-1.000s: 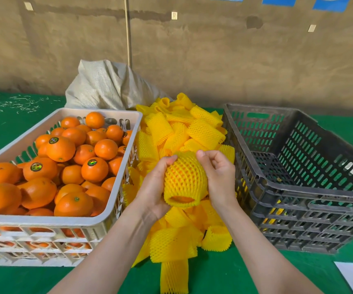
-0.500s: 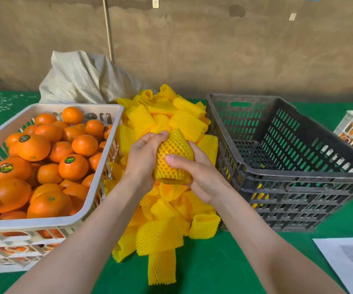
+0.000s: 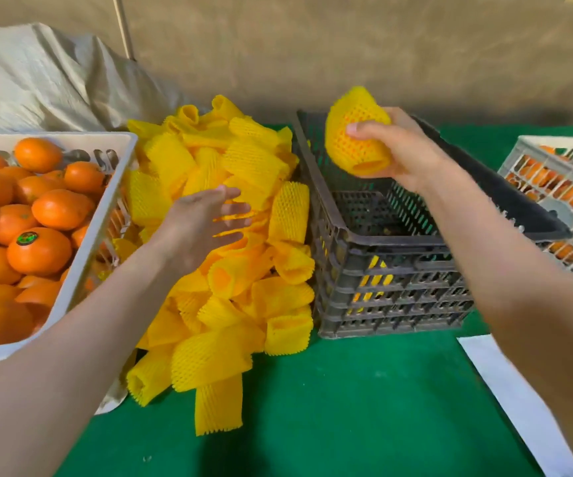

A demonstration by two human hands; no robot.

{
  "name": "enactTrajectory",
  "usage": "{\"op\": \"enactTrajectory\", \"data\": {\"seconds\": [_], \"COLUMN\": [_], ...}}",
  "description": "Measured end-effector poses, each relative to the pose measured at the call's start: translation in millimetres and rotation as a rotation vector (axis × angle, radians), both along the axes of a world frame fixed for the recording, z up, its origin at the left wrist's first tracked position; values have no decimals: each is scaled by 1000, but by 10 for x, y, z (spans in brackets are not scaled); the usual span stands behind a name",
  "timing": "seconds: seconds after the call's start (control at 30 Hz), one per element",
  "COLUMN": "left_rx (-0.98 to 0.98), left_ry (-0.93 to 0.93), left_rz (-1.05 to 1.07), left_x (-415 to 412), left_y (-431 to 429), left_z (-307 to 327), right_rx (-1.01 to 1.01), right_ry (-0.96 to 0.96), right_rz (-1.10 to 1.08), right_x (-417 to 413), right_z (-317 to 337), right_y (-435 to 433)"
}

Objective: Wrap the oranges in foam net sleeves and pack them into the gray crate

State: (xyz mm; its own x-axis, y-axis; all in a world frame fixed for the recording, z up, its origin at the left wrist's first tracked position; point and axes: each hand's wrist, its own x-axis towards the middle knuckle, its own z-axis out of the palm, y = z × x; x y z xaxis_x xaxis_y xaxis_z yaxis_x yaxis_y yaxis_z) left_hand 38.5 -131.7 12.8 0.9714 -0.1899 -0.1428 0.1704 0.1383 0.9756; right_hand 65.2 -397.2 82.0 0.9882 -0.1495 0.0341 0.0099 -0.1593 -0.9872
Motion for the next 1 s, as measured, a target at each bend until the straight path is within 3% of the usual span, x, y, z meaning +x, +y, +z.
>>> {"op": "enactTrajectory", "data": {"seconds": [0.07, 0.1, 0.17, 0.23, 0.37, 0.47, 0.6, 0.77, 0.87, 0.93, 1.0], "left_rx": [11, 20, 42, 72, 111, 133, 195, 699, 919, 1074, 1194], "left_ry": [40, 50, 62, 73, 92, 119, 107, -96, -160, -223, -290], "left_rz": [28, 46, 73, 82, 96, 102, 125, 275, 119, -22, -49], "left_x": [9, 15, 33, 51, 103, 143, 192, 202, 142, 108, 75], "left_y": [33, 50, 64, 67, 33, -16, -41, 63, 154, 178, 180], "left_z": [-100, -133, -188, -217, -271, -307, -408, -632, -741, -789, -813], "right_rx": [-312, -565, -1108, -1383, -1517, -1622, -1547, -1468, -1393, -1402, -1441], "right_ry": [155, 225, 356, 516, 744, 749, 710, 758, 840, 715, 429], "right_rz": [-41, -14, 167, 374, 569, 633, 596, 598, 612, 552, 393], "right_x": [250, 354, 526, 630, 714, 736, 754, 774, 797, 830, 857], "right_z": [-157, -260, -476, -662, -896, -1061, -1086, -1104, -1113, -1055, -946], "right_y": [-249, -340, -460, -472, -417, -444, -466, -455, -471, -456, -433]}}
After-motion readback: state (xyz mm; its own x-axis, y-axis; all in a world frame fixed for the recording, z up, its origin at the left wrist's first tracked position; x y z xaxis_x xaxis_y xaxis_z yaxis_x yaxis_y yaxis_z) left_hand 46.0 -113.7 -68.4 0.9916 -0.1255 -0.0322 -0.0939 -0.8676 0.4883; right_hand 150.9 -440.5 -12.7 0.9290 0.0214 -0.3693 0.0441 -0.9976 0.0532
